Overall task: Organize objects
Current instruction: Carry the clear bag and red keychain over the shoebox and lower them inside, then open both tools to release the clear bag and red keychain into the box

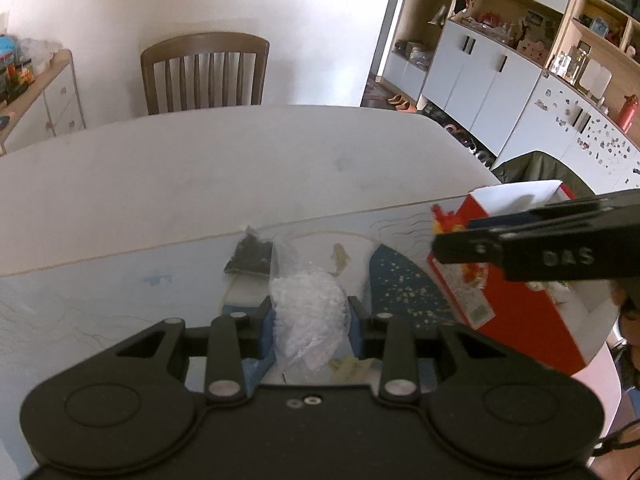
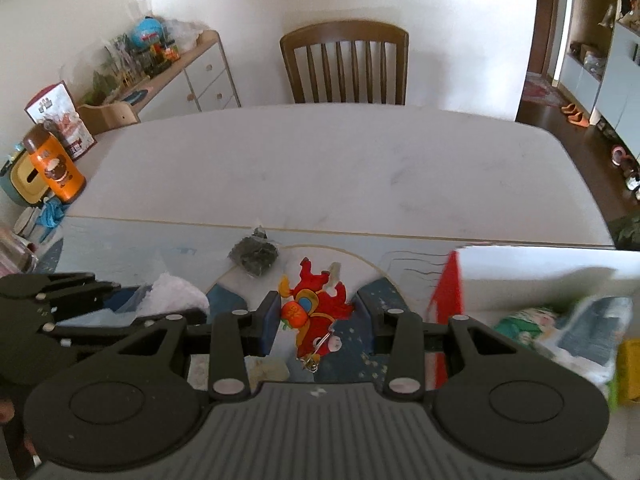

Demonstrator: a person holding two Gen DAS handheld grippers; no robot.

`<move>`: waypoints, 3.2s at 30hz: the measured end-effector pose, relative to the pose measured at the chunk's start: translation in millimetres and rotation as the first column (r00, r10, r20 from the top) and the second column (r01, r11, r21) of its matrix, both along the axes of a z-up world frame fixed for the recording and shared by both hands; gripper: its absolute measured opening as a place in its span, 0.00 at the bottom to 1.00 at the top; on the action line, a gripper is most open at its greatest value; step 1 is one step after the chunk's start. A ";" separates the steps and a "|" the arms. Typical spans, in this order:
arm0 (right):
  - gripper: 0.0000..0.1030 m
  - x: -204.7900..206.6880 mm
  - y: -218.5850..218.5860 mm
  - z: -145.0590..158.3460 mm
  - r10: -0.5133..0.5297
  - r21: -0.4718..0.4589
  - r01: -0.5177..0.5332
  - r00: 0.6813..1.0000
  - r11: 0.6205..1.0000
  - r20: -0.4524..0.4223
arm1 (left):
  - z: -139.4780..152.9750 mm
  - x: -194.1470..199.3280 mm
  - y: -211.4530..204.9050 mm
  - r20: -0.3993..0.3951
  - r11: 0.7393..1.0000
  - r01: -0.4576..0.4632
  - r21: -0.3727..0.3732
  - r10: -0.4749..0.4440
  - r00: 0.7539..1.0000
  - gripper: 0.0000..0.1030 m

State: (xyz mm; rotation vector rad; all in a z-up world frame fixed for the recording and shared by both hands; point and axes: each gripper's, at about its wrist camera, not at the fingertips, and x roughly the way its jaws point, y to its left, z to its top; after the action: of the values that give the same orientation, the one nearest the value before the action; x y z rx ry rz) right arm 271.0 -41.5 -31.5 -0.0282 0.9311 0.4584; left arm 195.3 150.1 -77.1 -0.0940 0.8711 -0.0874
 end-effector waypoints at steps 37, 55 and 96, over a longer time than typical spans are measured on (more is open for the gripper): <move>0.38 -37.4 -235.6 15.2 -0.220 0.001 0.220 0.975 0.975 0.038 | 40.4 22.1 -183.3 0.049 0.984 0.179 0.009 -0.179 0.983 0.33; 0.38 -24.4 -278.0 -38.1 -0.150 -0.066 0.148 0.988 0.987 -0.021 | -13.4 47.7 -261.1 -0.116 0.975 0.219 -0.036 -0.222 0.968 0.33; 0.39 -6.6 -281.8 -74.2 -0.070 -0.060 0.064 0.991 0.996 -0.112 | -70.7 67.9 -281.0 -0.266 0.979 0.199 -0.046 -0.204 0.942 0.42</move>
State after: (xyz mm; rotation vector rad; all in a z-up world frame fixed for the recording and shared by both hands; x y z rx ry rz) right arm 264.4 -323.3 -105.7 -0.0215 1.0542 0.3744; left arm 263.2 -130.9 -147.7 -0.0343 1.1514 -0.2799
